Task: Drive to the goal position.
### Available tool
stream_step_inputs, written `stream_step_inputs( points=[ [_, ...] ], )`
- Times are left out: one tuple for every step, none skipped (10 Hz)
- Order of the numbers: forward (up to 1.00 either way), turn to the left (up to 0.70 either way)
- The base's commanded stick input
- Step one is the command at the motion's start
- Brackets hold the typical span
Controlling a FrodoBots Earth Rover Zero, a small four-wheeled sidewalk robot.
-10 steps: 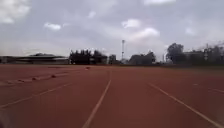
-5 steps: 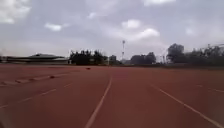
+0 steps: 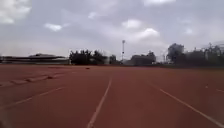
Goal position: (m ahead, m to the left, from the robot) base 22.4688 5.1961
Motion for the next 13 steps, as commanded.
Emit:
stream_step_inputs(
  points=[
    [0.45,0.00],
    [0.45,0.00],
    [0.45,0.00],
    [0.45,0.00],
    [0.45,0.00],
    [0.45,0.00],
    [0.45,0.00],
    [0.45,0.00],
    [0.45,0.00],
    [0.45,0.00],
    [0.45,0.00],
    [0.45,0.00],
    [0.45,0.00]
  ],
)
